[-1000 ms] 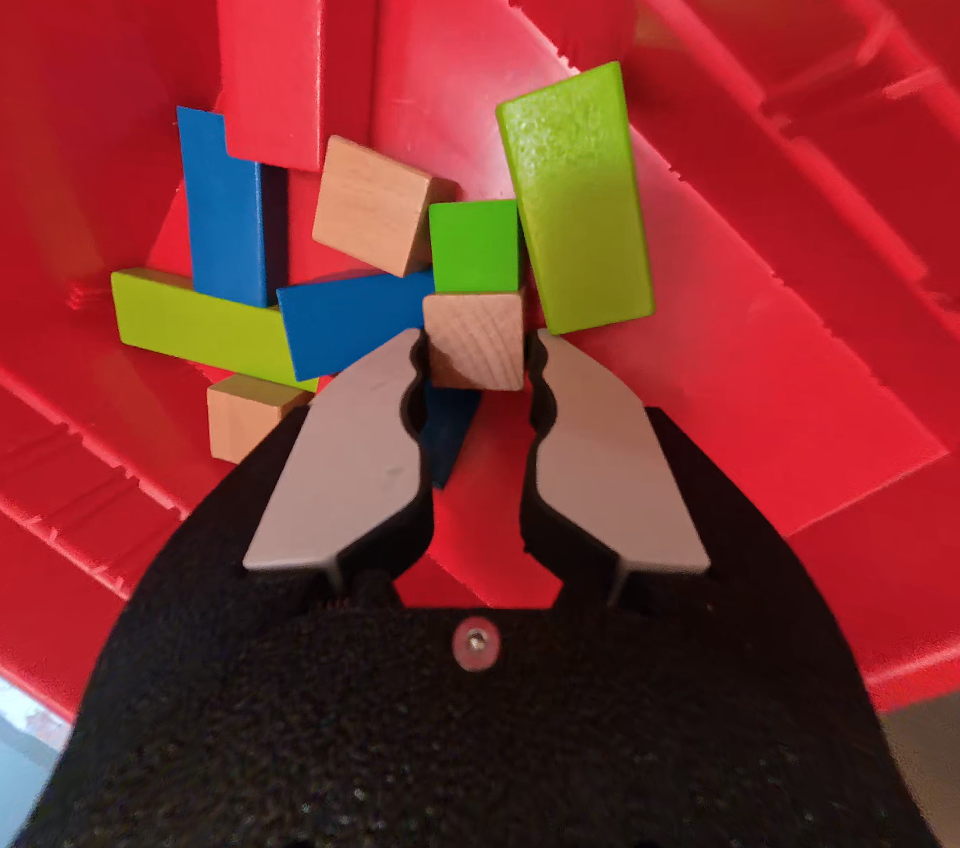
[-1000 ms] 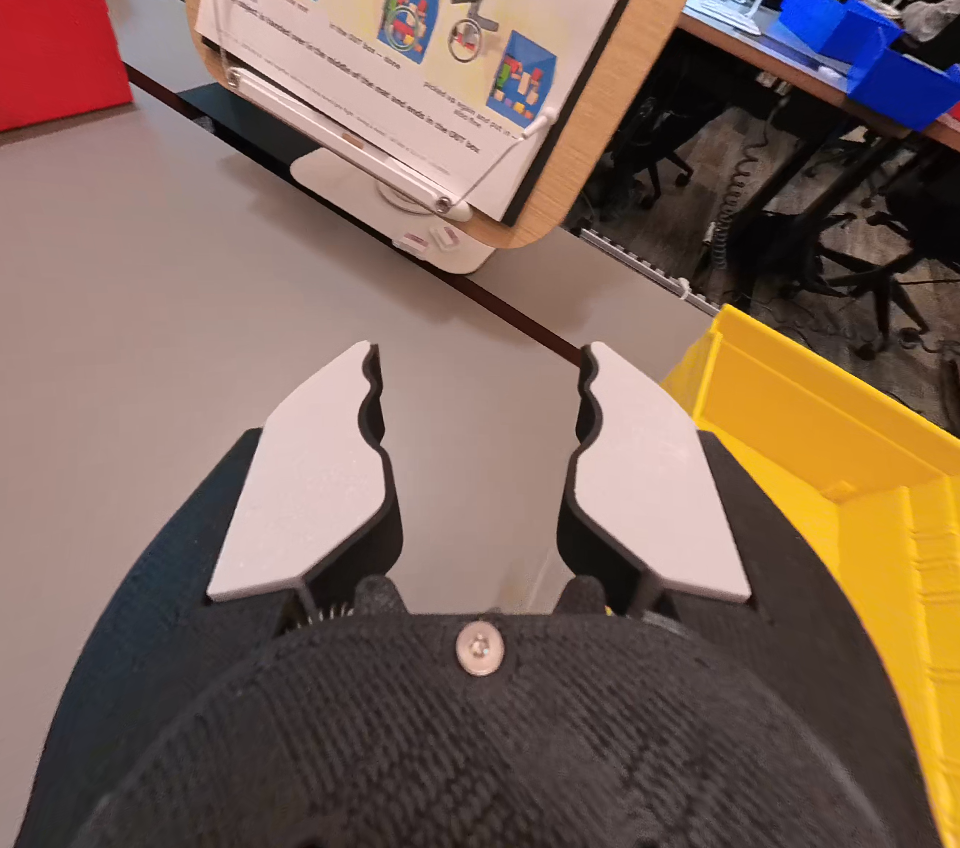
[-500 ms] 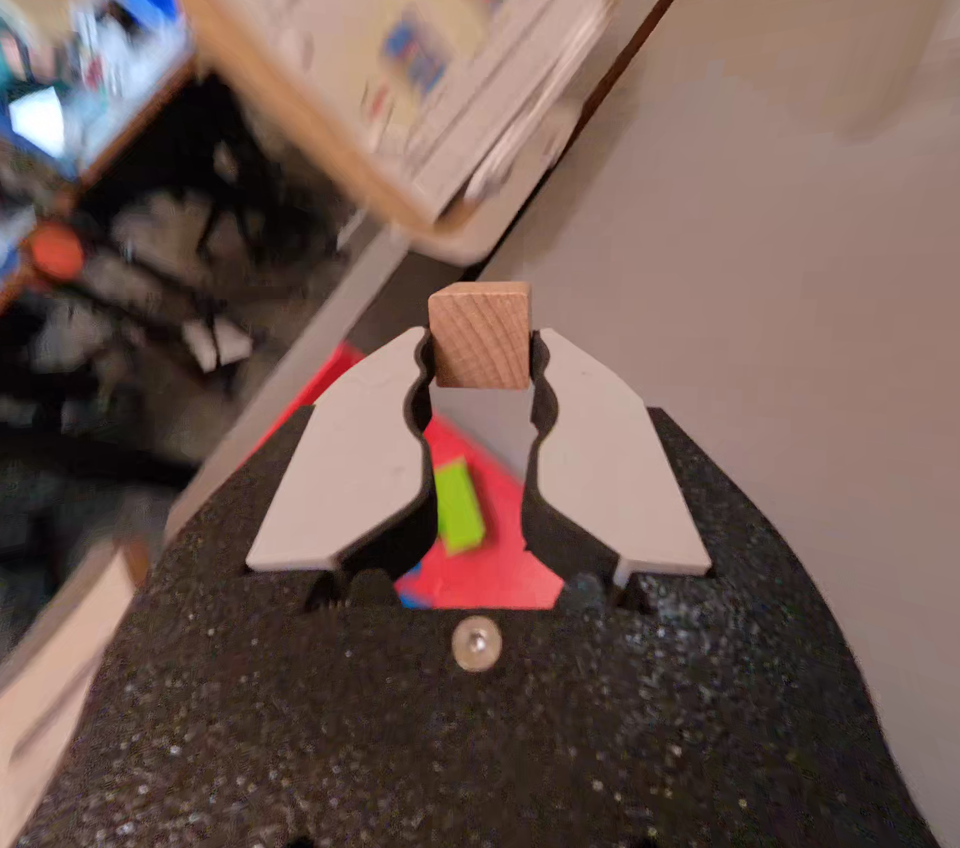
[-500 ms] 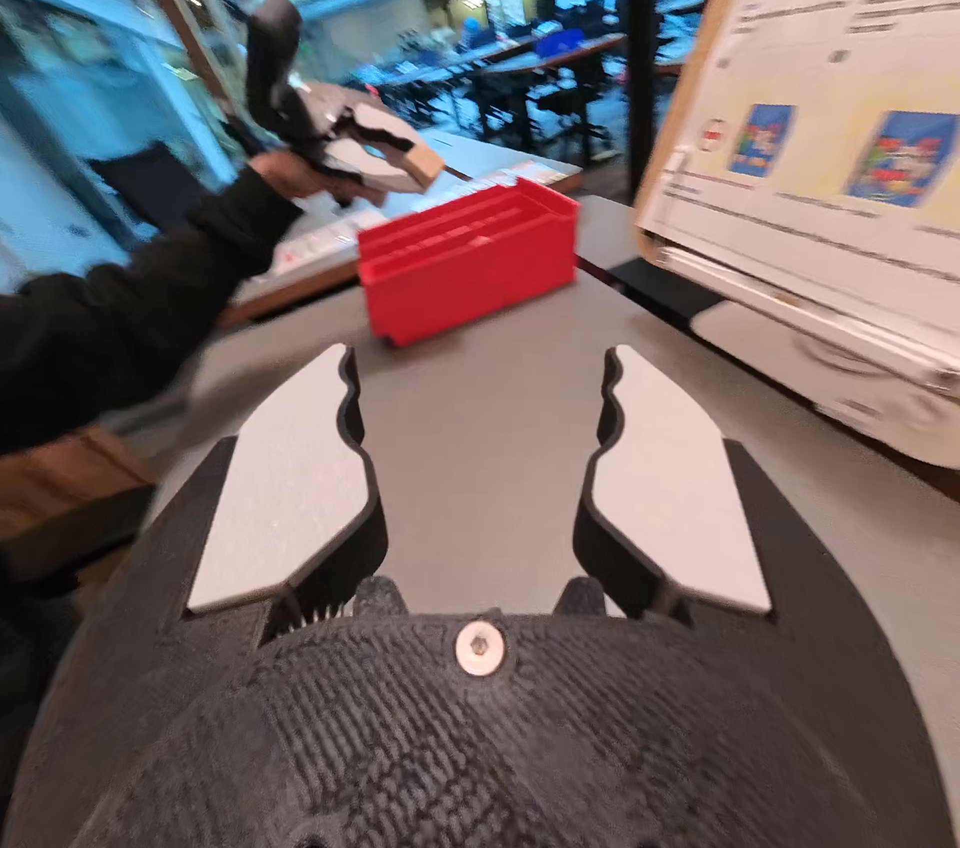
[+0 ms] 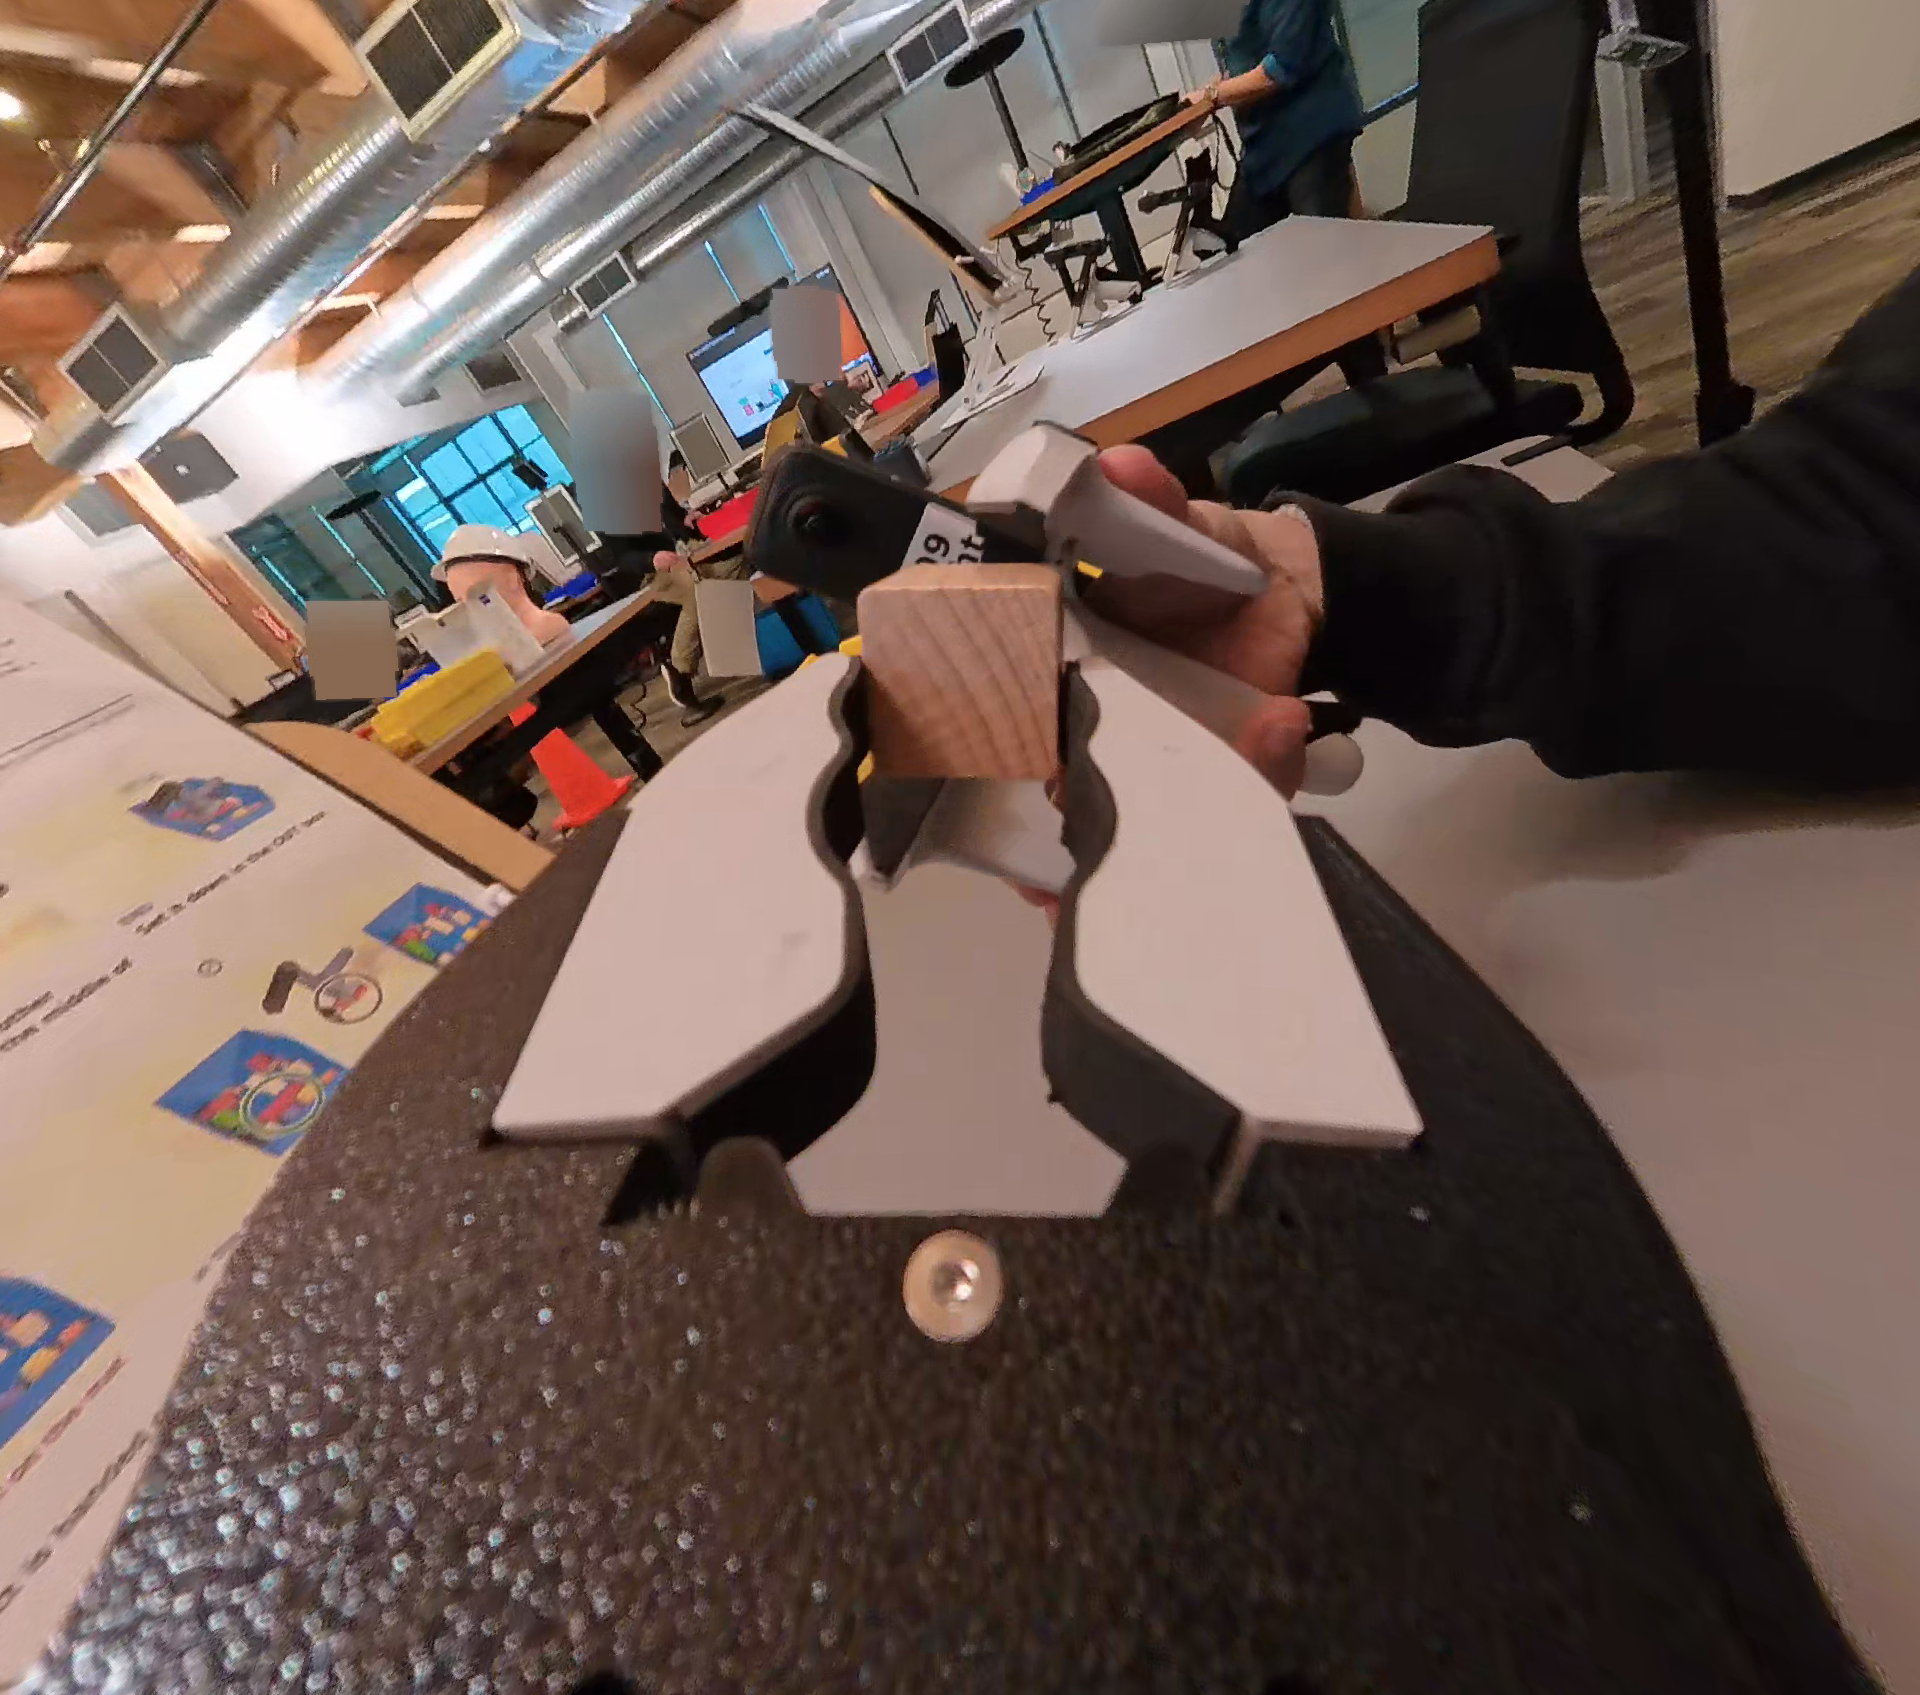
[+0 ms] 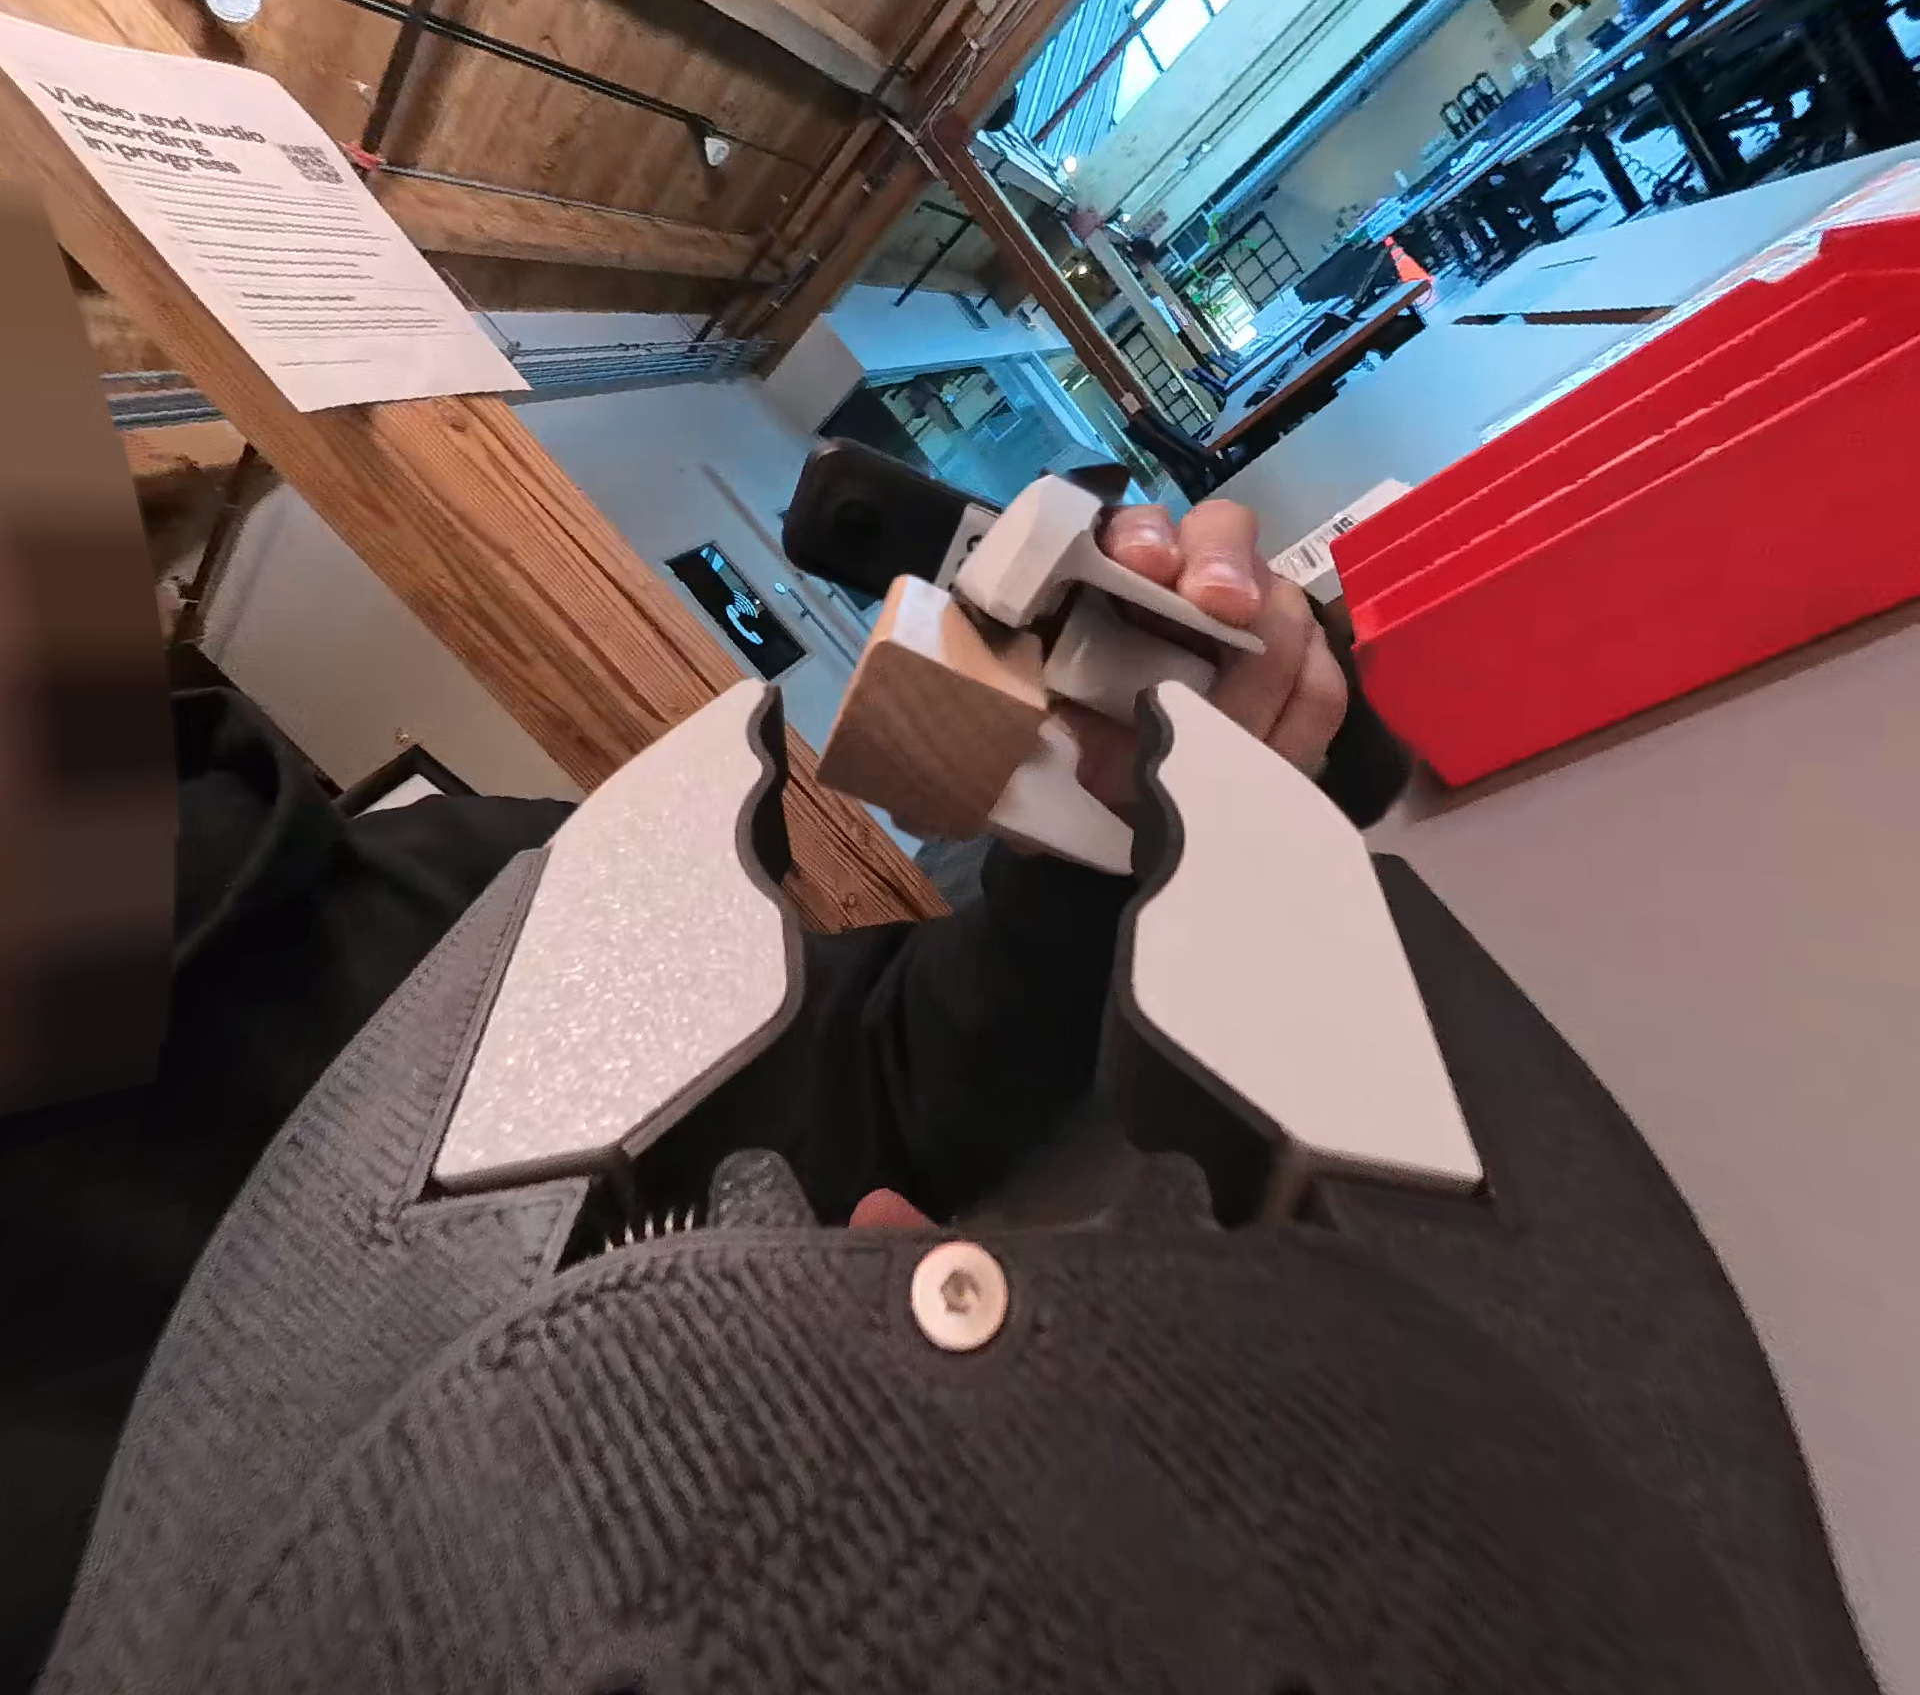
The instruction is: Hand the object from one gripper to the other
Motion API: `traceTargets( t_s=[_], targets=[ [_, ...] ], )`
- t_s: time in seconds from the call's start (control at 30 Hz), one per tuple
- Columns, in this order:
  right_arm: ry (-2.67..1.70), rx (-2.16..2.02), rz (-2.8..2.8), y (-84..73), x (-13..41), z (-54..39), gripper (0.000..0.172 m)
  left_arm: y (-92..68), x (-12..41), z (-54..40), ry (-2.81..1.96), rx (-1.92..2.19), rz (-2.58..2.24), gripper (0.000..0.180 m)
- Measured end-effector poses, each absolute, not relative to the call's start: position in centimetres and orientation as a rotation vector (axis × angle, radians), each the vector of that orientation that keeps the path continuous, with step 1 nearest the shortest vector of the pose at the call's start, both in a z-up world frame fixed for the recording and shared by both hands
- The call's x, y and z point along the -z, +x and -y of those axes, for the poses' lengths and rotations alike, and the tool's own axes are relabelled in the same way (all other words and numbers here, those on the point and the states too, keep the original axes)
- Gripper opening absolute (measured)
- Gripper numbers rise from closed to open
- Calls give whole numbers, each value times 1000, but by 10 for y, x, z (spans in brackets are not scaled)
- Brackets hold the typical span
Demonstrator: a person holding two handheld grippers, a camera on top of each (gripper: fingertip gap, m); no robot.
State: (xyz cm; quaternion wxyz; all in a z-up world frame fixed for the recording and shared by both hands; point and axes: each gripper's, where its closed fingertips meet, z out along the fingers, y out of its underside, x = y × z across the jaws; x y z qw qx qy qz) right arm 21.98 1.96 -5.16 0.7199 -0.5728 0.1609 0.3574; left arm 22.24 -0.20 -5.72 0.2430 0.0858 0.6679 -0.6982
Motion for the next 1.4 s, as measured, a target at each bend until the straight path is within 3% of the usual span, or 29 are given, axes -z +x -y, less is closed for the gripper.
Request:
traceTargets(
  t_s=[0.07,0.13,0.4,0.5,0.67,0.83,1.0,1.23,1.4],
  targets=[
    [-1262,-804,-360,221,53,-19,62,224,59,6,253,1903,-1812,35],
    [-1247,-838,-345,220,52,-17,42,226,63,6,264,1847,-1834,35],
    [-1335,-558,-439,254,59,3,39,248,62,-6,10,1846,-1789,38],
    [-1427,-62,-702,314,74,80,39,257,67,-11,-86,1830,-1824,30],
    [-1430,834,-1400,369,128,314,39,279,94,-16,-215,1622,-1925,26],
    [-1317,1015,-1725,356,181,422,39,281,106,-11,-237,1590,-1981,24],
    [-1387,1253,-1846,345,200,459,39,285,115,-12,-248,1551,-2005,23],
    [-1451,1142,-1875,351,225,450,39,287,118,-12,-276,1564,-2018,23],
    [-1450,1164,-1848,354,212,442,57,289,117,-15,-309,1571,-2010,24]
  ],
)
